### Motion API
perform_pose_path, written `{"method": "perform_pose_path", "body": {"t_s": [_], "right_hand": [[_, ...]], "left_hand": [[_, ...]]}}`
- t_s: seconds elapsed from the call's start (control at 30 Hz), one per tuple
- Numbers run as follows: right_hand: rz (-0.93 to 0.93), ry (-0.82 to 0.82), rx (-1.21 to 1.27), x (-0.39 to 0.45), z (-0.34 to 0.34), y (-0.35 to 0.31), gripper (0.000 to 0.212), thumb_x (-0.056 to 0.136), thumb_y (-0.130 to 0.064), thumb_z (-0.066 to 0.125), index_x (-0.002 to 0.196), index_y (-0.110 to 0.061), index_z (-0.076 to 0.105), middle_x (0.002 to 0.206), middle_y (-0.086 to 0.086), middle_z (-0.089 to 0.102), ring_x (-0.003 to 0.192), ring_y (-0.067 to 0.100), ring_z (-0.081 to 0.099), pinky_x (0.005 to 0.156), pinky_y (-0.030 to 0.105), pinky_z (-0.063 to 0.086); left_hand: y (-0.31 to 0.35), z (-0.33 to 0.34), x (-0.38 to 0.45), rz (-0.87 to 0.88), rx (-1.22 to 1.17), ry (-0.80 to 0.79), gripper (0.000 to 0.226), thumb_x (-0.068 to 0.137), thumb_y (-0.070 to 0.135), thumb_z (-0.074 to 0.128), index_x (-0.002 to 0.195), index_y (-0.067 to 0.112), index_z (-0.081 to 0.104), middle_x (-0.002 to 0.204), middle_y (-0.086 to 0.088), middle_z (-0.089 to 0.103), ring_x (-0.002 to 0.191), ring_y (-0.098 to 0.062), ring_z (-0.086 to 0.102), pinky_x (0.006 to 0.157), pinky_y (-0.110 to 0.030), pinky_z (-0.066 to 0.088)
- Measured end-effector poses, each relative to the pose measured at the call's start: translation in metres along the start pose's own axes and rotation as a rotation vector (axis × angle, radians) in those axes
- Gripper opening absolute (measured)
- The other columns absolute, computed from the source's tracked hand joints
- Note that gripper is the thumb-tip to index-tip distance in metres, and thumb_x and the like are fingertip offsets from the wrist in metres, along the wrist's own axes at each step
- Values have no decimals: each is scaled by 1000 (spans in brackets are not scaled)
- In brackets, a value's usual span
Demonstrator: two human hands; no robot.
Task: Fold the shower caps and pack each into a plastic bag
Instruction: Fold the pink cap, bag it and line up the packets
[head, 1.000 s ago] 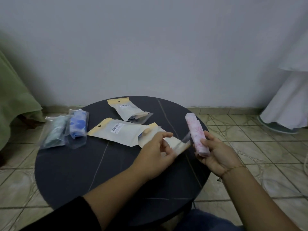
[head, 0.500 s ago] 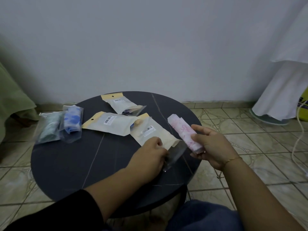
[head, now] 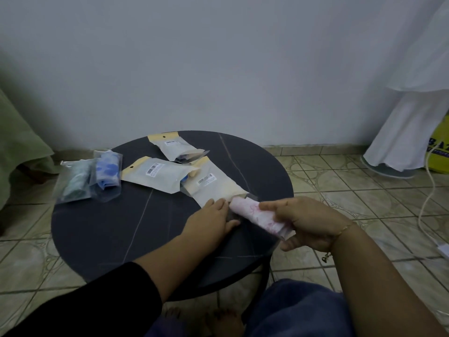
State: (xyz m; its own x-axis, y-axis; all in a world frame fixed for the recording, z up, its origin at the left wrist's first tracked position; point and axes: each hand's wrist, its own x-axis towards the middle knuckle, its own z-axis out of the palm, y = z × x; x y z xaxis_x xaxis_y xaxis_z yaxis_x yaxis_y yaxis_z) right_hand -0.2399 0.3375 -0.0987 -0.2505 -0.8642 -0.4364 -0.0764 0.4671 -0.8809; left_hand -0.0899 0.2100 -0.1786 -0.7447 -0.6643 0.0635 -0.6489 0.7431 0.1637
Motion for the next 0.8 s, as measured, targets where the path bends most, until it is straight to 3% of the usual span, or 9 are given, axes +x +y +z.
{"method": "perform_pose_path", "body": {"t_s": [0.13,0.3,0.37,0.47,0.53,0.6,0.7,0.8], "right_hand": [[-33,15,-29,3,1,4,42,89,4,41,121,-14,62,96,6,57,69,16,51,50,24,47],[-47,57,60,25,21,2,42,87,10,49,126,-6,55,117,19,55,78,23,58,60,29,49],[-57,127,59,37,28,0,44,85,9,54,126,-4,51,115,20,54,80,26,60,62,33,52],[-36,207,-29,54,35,-1,47,82,5,62,126,-6,51,117,21,56,87,29,64,78,39,56],[-14,221,-79,61,38,-3,47,81,4,65,125,-8,54,106,17,59,88,30,66,83,42,56],[-17,200,-69,65,41,-4,44,82,4,64,123,-9,57,91,12,59,81,30,66,80,39,57],[-90,142,-88,70,43,-5,36,84,5,59,116,-11,63,97,16,64,78,27,63,81,37,55],[-150,-3,-197,71,41,-6,42,75,5,61,106,-23,68,111,10,65,102,24,61,93,38,51]], "left_hand": [[3,-7,-1,-13,-46,43,63,94,48,44,146,18,25,147,2,30,130,-14,34,98,-32,42],[4,-5,0,56,-17,89,67,95,48,41,149,17,17,154,4,18,135,-11,25,95,-31,43],[3,-4,0,67,6,95,70,95,50,39,150,16,13,156,4,14,138,-11,21,94,-30,43],[0,-1,0,82,27,113,74,95,53,36,151,17,5,157,5,8,141,-10,16,93,-27,42],[-2,2,0,100,44,120,74,95,55,34,152,18,3,158,5,6,144,-11,12,94,-24,41],[-4,4,1,125,57,123,74,95,55,33,151,17,2,159,5,4,145,-12,9,97,-23,39],[-9,5,0,160,79,123,71,96,54,31,151,19,4,159,5,2,146,-13,6,104,-25,34],[-16,4,0,171,66,99,71,95,56,32,151,21,5,159,8,1,146,-12,4,107,-27,31]]}}
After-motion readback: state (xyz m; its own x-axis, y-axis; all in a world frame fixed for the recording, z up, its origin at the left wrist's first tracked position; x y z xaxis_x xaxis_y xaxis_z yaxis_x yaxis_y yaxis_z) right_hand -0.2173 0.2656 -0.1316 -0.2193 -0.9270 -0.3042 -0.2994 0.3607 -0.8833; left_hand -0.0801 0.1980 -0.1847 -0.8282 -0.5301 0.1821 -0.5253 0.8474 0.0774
